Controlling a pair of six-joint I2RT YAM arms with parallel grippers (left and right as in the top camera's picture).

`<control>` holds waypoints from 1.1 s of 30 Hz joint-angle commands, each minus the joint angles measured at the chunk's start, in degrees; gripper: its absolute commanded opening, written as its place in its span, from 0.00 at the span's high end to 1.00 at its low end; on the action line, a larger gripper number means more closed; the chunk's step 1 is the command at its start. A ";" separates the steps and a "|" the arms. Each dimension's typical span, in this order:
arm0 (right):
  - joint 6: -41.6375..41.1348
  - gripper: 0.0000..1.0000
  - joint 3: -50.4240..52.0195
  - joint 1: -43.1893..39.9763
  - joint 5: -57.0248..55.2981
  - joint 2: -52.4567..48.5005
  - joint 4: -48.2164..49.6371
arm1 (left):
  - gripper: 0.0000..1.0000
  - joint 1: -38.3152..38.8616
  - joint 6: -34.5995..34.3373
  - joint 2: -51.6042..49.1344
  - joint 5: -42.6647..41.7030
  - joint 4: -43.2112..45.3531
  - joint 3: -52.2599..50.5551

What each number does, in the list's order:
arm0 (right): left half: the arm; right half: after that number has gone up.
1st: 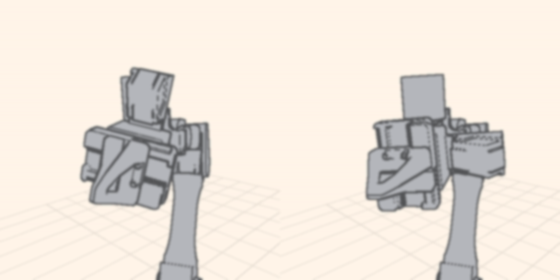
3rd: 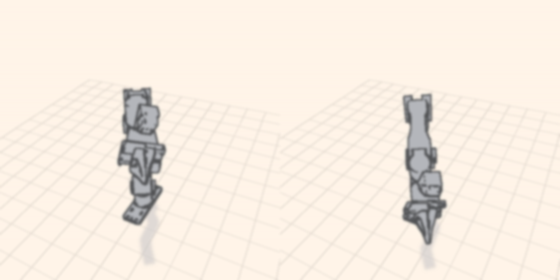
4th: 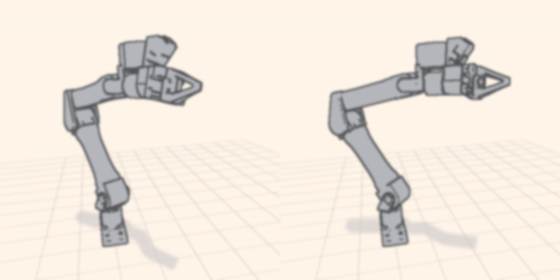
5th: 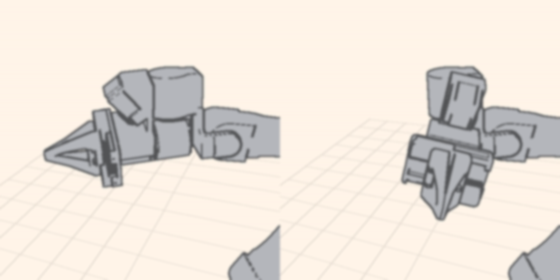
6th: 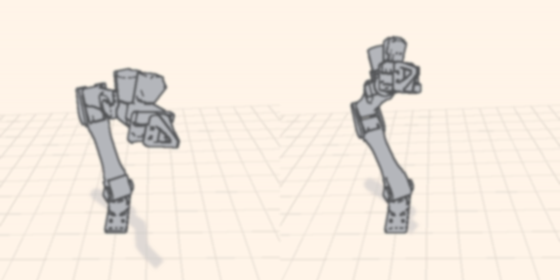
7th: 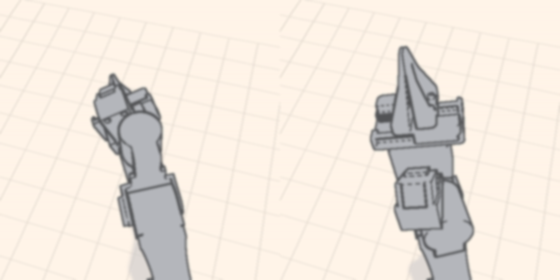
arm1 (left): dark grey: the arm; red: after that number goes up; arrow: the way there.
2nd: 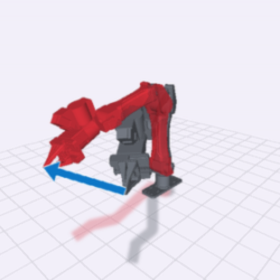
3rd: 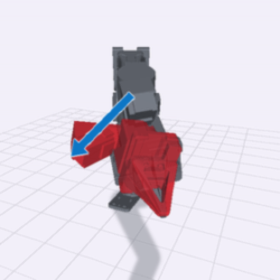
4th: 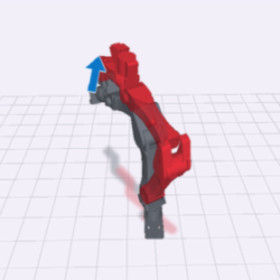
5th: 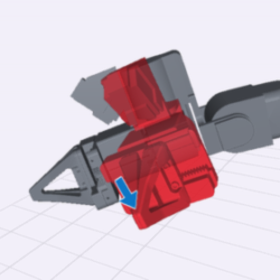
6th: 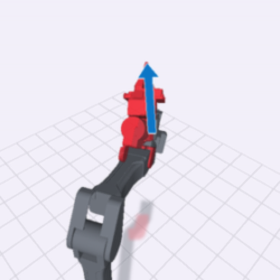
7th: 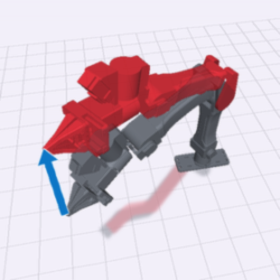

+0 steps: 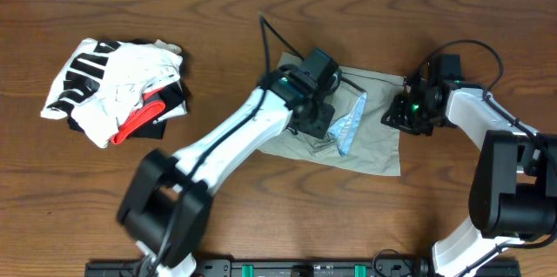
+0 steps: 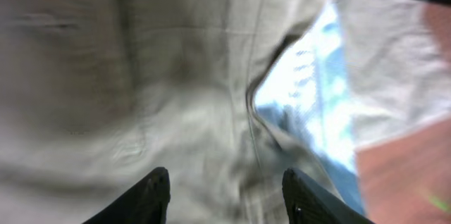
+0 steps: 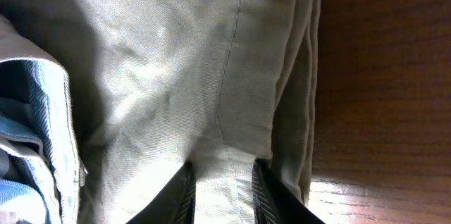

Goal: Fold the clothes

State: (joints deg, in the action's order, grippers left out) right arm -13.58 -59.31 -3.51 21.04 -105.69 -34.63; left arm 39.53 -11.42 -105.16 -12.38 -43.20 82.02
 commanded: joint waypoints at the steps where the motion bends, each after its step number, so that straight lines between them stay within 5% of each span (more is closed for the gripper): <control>1: -0.07 0.73 1.07 0.52 -6.25 -1.40 -0.79 | 0.55 1.49 2.43 3.76 1.49 -3.96 2.05; 6: -0.07 0.73 1.07 0.52 -6.25 -1.40 -0.76 | 0.75 4.83 1.05 0.96 1.51 -3.52 -2.32; 10: -0.07 0.72 1.07 0.52 -6.25 -1.40 -0.76 | 0.80 6.71 -1.55 -3.30 1.42 0.13 -5.31; 17: -0.07 0.73 1.07 0.52 -6.25 -1.40 -0.76 | 0.80 9.77 -1.77 -10.40 -1.55 5.66 -5.42; 24: -0.07 0.72 1.07 0.52 -6.25 -1.40 -0.76 | 0.77 9.68 -1.77 -7.32 -0.39 3.69 -1.55; 30: -0.07 0.70 1.07 0.52 -6.23 -1.40 -1.03 | 0.56 6.69 -1.75 2.32 9.07 -0.46 2.71; 33: -0.04 0.69 1.07 0.52 -5.77 -1.40 -1.20 | 0.56 3.19 -0.98 4.90 12.46 0.42 2.71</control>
State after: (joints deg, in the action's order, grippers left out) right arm -13.58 -59.51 -3.49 21.04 -105.69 -34.89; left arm 46.04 -13.08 -103.68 -5.89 -43.20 83.07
